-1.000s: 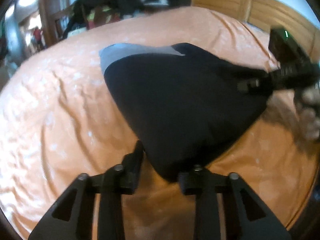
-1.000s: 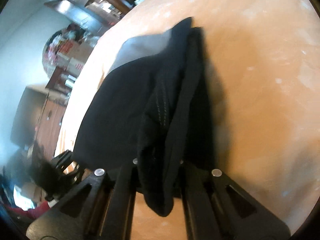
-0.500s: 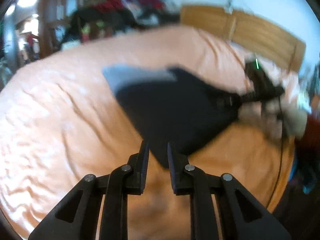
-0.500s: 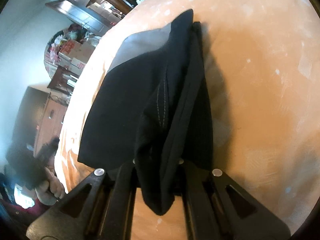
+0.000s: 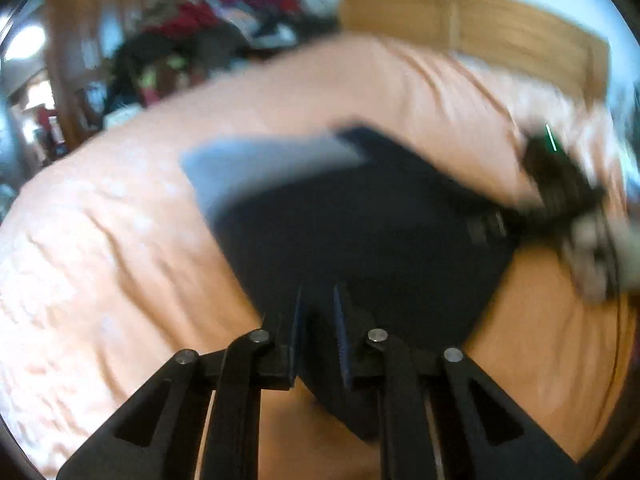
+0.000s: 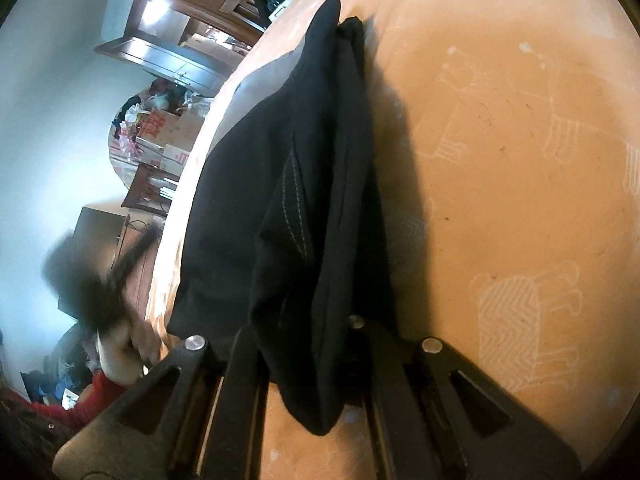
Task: Fold small clothes
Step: 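Hold the folded shirt with the right tool while the left tool opens and withdraws, then press the folded shirt flat with the right tool, then open and lift away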
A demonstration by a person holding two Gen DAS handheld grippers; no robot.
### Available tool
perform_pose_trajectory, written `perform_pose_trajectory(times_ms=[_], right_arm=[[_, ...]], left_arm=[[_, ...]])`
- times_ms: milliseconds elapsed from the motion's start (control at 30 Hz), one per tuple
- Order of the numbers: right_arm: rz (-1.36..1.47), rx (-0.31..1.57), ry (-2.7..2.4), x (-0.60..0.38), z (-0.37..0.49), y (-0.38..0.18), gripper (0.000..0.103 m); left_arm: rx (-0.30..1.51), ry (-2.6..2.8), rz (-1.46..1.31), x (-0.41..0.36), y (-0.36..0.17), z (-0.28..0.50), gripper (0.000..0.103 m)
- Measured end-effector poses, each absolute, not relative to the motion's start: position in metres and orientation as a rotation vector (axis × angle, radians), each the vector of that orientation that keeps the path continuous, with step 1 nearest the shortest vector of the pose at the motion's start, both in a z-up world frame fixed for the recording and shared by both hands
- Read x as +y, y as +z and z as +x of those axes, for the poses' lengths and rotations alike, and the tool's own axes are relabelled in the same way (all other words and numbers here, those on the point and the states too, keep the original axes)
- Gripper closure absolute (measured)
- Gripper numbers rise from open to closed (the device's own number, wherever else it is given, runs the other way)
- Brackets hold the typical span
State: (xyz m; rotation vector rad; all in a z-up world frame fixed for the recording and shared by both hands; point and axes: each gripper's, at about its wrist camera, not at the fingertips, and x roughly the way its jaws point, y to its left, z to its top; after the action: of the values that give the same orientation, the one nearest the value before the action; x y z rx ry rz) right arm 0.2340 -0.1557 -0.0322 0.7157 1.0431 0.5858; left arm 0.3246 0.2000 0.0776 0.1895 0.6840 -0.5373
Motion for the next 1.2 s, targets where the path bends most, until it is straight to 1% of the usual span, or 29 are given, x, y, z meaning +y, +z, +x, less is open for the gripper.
perform_pose_trajectory(times_ms=[100, 233, 300, 333, 367, 433, 533, 567, 600, 667, 733, 767, 800, 867, 900, 967, 1033, 1067, 1133, 1200], right_arm=[[0.728, 1.038, 0.591, -0.158, 0.232, -0.033, 0.103], [0.718, 1.033, 0.591, -0.157, 0.232, -0.031, 0.103], [0.704, 1.031, 0.583, -0.155, 0.23, -0.029, 0.103], [0.707, 1.031, 0.584, -0.156, 0.229, -0.029, 0.103], [0.705, 1.035, 0.576, -0.156, 0.228, -0.027, 0.103], [0.64, 1.029, 0.527, -0.152, 0.224, -0.012, 0.1], [0.44, 0.985, 0.399, -0.148, 0.212, 0.025, 0.083], [0.351, 0.949, 0.342, -0.146, 0.206, 0.041, 0.07], [0.262, 0.902, 0.288, -0.142, 0.202, 0.057, 0.065], [0.189, 0.838, 0.265, -0.134, 0.204, 0.073, 0.065], [0.159, 0.825, 0.307, -0.116, 0.222, 0.076, 0.069], [0.141, 0.841, 0.341, -0.105, 0.235, 0.071, 0.075], [0.11, 0.874, 0.358, -0.094, 0.248, 0.062, 0.085], [0.029, 0.971, 0.331, -0.08, 0.267, 0.034, 0.09], [0.034, 1.018, 0.337, -0.079, 0.273, 0.021, 0.093], [0.045, 1.019, 0.315, -0.086, 0.273, 0.02, 0.102], [0.068, 0.988, 0.287, -0.091, 0.262, 0.038, 0.098], [0.093, 0.952, 0.299, -0.092, 0.252, 0.049, 0.093], [0.124, 0.914, 0.324, -0.091, 0.234, 0.059, 0.087], [0.11, 0.949, 0.337, -0.081, 0.218, 0.046, 0.071]], left_arm=[[0.692, -0.509, 0.184, 0.199, 0.068, 0.384, 0.085], [0.836, -0.455, 0.212, 0.192, 0.015, 0.459, 0.085], [0.818, -0.448, 0.258, 0.182, 0.014, 0.466, 0.085], [0.81, -0.443, 0.298, 0.176, 0.015, 0.465, 0.087], [0.806, -0.448, 0.315, 0.174, 0.017, 0.462, 0.091], [0.815, -0.477, 0.263, 0.178, 0.029, 0.454, 0.091], [0.794, -0.509, 0.204, 0.193, 0.051, 0.416, 0.091], [0.795, -0.53, 0.196, 0.198, 0.055, 0.396, 0.089], [0.797, -0.542, 0.195, 0.199, 0.059, 0.382, 0.087], [0.823, -0.552, 0.185, 0.201, 0.059, 0.352, 0.081], [0.842, -0.549, 0.186, 0.2, 0.053, 0.332, 0.079], [0.846, -0.536, 0.2, 0.197, 0.047, 0.325, 0.079], [0.857, -0.515, 0.205, 0.196, 0.039, 0.32, 0.079], [0.869, -0.492, 0.162, 0.202, 0.031, 0.314, 0.077], [0.878, -0.49, 0.142, 0.207, 0.031, 0.313, 0.076], [0.892, -0.482, 0.124, 0.213, 0.033, 0.302, 0.074], [0.888, -0.467, 0.139, 0.218, 0.039, 0.292, 0.075], [0.88, -0.471, 0.13, 0.221, 0.042, 0.286, 0.076], [0.877, -0.486, 0.102, 0.222, 0.044, 0.275, 0.076], [0.883, -0.473, 0.128, 0.217, 0.037, 0.267, 0.076]])
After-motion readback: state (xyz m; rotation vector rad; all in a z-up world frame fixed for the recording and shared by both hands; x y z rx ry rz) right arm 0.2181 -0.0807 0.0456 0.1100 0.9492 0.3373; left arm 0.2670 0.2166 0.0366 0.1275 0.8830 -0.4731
